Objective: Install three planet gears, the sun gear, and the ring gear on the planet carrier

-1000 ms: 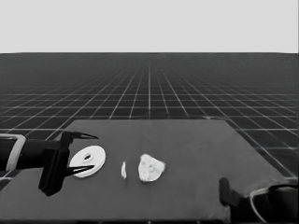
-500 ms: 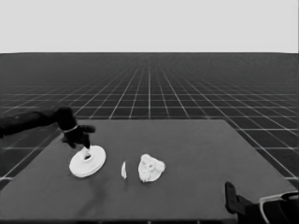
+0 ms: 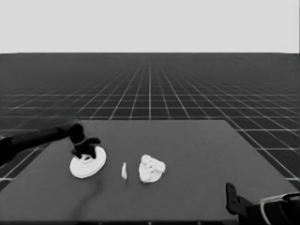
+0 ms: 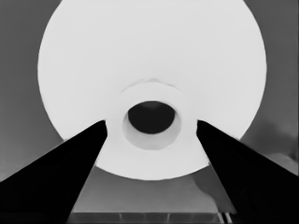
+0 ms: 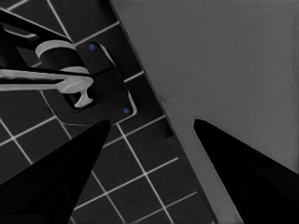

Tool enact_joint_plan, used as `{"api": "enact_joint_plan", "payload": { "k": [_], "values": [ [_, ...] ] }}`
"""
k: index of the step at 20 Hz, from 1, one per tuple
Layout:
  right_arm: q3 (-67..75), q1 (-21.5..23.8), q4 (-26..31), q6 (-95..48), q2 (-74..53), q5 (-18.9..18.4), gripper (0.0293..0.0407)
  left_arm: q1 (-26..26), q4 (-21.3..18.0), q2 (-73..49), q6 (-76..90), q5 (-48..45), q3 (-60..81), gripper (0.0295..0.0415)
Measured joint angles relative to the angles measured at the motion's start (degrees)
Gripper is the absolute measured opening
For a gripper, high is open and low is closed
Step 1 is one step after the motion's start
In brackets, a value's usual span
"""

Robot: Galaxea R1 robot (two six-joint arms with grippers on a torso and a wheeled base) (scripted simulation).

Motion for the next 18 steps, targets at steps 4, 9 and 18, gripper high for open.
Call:
{"api": "enact_joint_plan", "payload": {
  "k": [4,9,18],
  "values": [
    [0.0,0.0,0.0,0.0,0.0,0.0,0.0385,0.3,0.1,0.2,0.2,-0.3,-0.5,0.0385],
    [0.0,0.0,0.0,0.0,0.0,0.0,0.0385,0.3,0.1,0.2,0.2,-0.4,-0.5,0.0348],
    [0.0,0.0,0.0,0.0,0.0,0.0,0.0385,-9.0,-4.7,-3.2,-2.3,7.7,6.3,0.0348]
  ]
}}
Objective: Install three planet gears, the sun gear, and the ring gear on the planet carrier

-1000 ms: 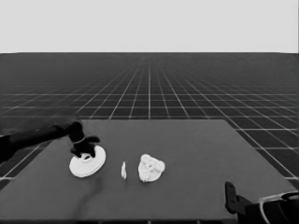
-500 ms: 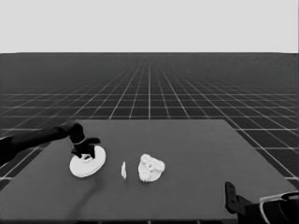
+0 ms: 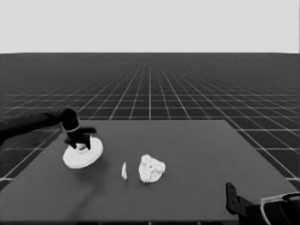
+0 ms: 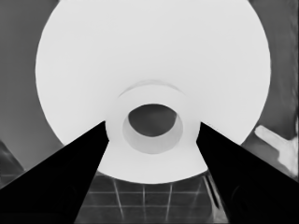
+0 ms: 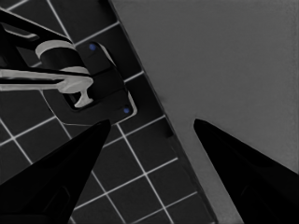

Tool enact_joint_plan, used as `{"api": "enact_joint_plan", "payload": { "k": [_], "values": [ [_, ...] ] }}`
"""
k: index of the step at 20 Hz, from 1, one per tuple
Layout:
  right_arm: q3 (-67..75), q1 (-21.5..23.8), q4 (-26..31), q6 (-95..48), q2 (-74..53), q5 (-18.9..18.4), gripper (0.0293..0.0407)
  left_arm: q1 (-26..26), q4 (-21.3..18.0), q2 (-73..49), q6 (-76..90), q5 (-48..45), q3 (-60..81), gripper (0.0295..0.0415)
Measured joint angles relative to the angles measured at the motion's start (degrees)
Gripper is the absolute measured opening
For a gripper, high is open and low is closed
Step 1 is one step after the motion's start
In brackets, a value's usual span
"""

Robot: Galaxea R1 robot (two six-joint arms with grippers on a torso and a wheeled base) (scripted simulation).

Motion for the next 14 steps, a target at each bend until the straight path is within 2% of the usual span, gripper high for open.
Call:
{"api": "enact_joint_plan", "payload": {
  "k": [6,7,8,10,14],
  "values": [
    [0.0,0.0,0.0,0.0,0.0,0.0,0.0385,-1.2,-0.8,0.0,0.0,1.0,0.0,0.0348],
    [0.0,0.0,0.0,0.0,0.0,0.0,0.0385,-0.4,2.3,2.5,-25.4,2.0,15.5,0.0348],
    [0.0,0.0,0.0,0.0,0.0,0.0,0.0385,0.4,3.6,15.7,-39.3,3.5,19.8,0.0348],
    [0.0,0.0,0.0,0.0,0.0,0.0,0.0385,1.1,4.1,33.6,-44.0,4.3,10.0,0.0348],
    [0.0,0.0,0.0,0.0,0.0,0.0,0.0385,1.4,4.2,42.0,-42.1,4.2,0.1,0.0348]
  ]
}}
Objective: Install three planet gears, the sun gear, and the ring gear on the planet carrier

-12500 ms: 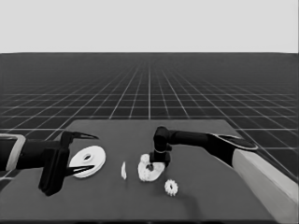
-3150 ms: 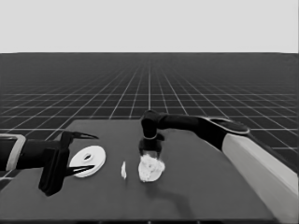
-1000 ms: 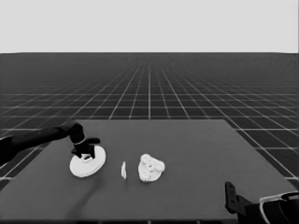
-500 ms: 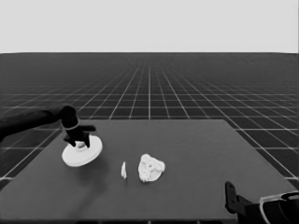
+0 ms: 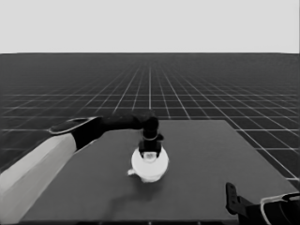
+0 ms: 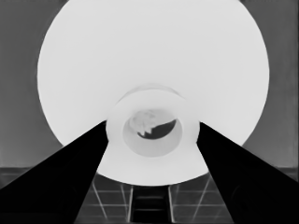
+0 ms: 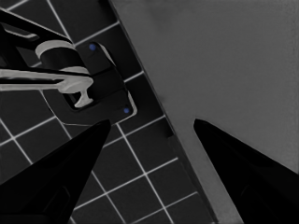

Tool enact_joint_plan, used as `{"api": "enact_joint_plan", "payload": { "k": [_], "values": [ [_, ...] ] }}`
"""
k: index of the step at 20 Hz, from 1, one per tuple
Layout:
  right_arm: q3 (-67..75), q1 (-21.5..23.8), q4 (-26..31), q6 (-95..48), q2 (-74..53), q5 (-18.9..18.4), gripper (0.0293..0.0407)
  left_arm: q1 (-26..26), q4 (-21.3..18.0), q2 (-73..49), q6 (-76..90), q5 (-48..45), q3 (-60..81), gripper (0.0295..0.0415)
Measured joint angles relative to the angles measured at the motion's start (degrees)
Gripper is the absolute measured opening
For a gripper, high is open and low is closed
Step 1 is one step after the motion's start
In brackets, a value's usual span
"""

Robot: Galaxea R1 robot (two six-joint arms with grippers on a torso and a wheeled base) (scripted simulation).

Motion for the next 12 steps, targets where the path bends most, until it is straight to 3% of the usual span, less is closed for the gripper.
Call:
{"api": "enact_joint_plan", "payload": {
  "k": [2,5,12],
  "values": [
    [0.0,0.0,0.0,0.0,0.0,0.0,0.0385,0.0,0.0,0.7,0.3,0.0,-1.1,0.0348],
    [0.0,0.0,0.0,0.0,0.0,0.0,0.0385,4.5,4.3,1.6,1.9,-1.2,-3.8,0.0348],
    [0.0,0.0,0.0,0.0,0.0,0.0,0.0385,5.5,5.3,1.8,2.4,-1.6,-4.7,0.0348]
  ]
}}
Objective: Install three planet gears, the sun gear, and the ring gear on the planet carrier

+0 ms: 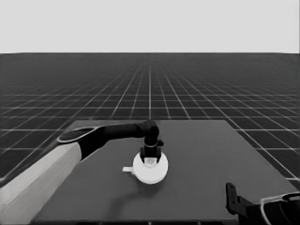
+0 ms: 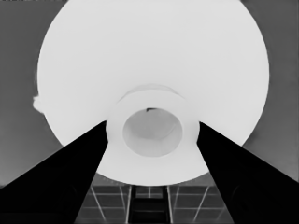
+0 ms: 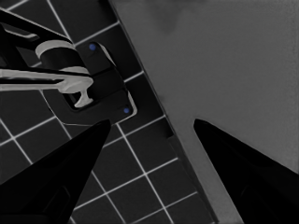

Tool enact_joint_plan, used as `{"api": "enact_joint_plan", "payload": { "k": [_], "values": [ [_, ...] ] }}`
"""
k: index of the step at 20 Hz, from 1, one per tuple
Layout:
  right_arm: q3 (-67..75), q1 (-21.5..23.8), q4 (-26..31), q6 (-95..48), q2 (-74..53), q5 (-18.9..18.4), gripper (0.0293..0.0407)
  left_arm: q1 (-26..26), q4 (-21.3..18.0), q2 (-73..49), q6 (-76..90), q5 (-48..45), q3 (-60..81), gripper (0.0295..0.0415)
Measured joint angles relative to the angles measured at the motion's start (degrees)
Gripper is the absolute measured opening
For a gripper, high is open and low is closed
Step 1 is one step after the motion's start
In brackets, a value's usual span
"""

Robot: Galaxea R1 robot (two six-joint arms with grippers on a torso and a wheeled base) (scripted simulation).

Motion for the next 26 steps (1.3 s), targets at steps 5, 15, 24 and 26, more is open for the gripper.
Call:
{"api": "enact_joint_plan", "payload": {
  "k": [5,15,24,26],
  "values": [
    [0.0,0.0,0.0,0.0,0.0,0.0,0.0385,0.2,0.0,0.0,1.8,0.0,0.0,0.0348],
    [0.0,0.0,0.0,0.0,0.0,0.0,0.0385,0.8,0.0,-0.1,6.8,0.0,-0.1,0.0348],
    [0.0,0.0,0.0,0.0,0.0,0.0,0.0385,0.9,0.0,-0.1,11.3,0.0,-0.1,0.0348],
    [0.0,0.0,0.0,0.0,0.0,0.0,0.0385,1.0,0.0,-0.1,12.3,0.0,-0.1,0.0348]
  ]
}}
